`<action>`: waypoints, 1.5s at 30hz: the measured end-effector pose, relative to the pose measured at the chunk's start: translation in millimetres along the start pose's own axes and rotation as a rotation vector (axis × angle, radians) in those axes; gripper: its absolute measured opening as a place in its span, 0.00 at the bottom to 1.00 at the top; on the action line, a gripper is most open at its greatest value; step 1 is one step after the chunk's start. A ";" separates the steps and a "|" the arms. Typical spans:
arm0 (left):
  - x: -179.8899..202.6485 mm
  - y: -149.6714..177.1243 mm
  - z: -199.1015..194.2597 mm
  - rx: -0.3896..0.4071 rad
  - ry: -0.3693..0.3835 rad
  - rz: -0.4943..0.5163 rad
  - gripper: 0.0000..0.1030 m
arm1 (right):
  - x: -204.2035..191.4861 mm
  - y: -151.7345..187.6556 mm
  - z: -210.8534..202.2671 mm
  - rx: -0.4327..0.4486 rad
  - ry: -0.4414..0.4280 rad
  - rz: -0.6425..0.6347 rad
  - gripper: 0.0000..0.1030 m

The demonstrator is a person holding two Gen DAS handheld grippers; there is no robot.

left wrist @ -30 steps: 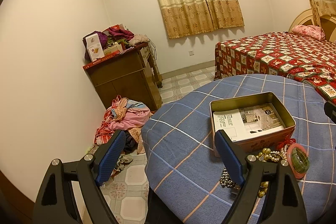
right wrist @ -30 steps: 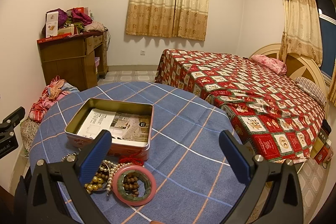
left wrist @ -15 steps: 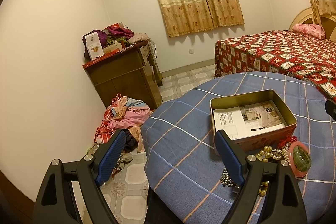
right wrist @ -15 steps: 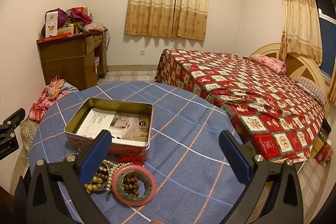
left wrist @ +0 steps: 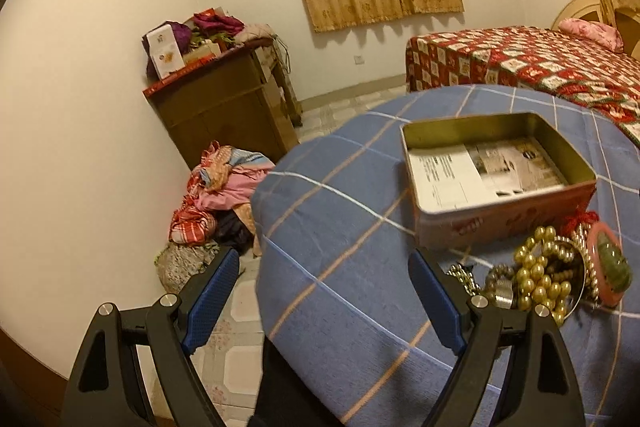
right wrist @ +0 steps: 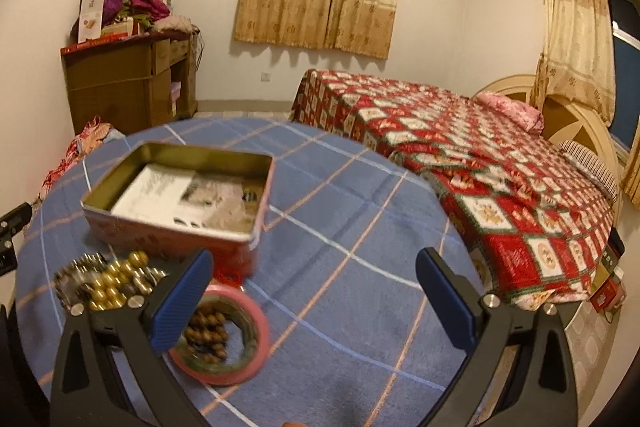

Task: Organize jewelry
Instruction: 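Lower the left tool onto the dark bead bracelet and close it, then lift the dark bead bracelet with the left tool while the right tool grasps the pink bangle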

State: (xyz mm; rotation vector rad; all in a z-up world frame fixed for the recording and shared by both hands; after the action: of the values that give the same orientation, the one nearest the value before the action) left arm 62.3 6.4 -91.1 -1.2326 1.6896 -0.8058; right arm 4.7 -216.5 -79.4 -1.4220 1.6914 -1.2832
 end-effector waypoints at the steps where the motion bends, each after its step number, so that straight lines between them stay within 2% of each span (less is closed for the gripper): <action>1: 1.4 1.9 0.0 0.002 0.013 -0.010 0.84 | 2.6 5.2 3.0 -0.012 -0.002 0.004 0.96; 3: 4.6 3.4 -4.7 0.020 0.030 -0.030 0.84 | 6.8 11.5 7.4 -0.031 -0.010 0.031 0.92; 5: 13.0 3.9 -7.3 0.035 0.044 -0.010 0.84 | 8.8 16.0 11.1 -0.051 -0.024 0.048 0.91; 12: 40.8 12.0 -6.7 0.004 0.124 0.023 0.84 | 4.1 22.9 10.8 -0.058 -0.036 0.031 0.90; 14: 47.2 14.3 -5.5 -0.008 0.162 0.027 0.79 | 4.4 24.1 12.3 -0.060 -0.033 0.029 0.90; 16: 52.9 17.3 -3.9 -0.029 0.206 0.028 0.56 | 4.7 24.0 12.6 -0.059 -0.034 0.029 0.90; 20: 60.6 21.0 -3.4 -0.060 0.314 0.000 0.34 | 0.4 23.2 11.8 -0.045 -0.031 0.004 0.90; 22: 64.1 21.9 -3.5 -0.073 0.370 -0.018 0.07 | -2.7 24.3 12.8 -0.046 -0.034 -0.003 0.90; 26: 60.8 15.9 -9.2 -0.045 0.409 -0.041 0.07 | -4.0 26.5 14.2 -0.053 -0.033 -0.009 0.90; 30: 52.1 4.9 -14.0 -0.006 0.412 -0.056 0.07 | -3.2 26.7 14.9 -0.053 -0.026 -0.006 0.90; 36: 34.0 -14.2 -26.8 0.070 0.383 -0.073 0.07 | -1.8 27.4 15.0 -0.054 -0.020 -0.004 0.90; 42: 27.4 -27.5 -31.9 0.132 0.330 -0.041 0.07 | -1.5 28.8 17.0 -0.064 -0.026 -0.014 0.90; 45: 24.8 -25.5 -28.1 0.126 0.322 -0.043 0.07 | -1.8 30.3 18.2 -0.074 -0.037 -0.020 0.81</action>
State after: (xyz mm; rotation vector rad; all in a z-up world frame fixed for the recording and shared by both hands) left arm 43.4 -24.7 -64.1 -1.0994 1.8371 -1.1689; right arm 9.2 -221.1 -114.2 -1.4995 1.7203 -1.2085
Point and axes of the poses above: each gripper's, at about its wrist camera, not at the fingertips, and z roughly the way its jaws point, x to its right, y to its underside, the point moved 3 cm from there along z, roughly the way its jaws point, and after that the axes turned 11 degrees about x, right-handed, at the moved point
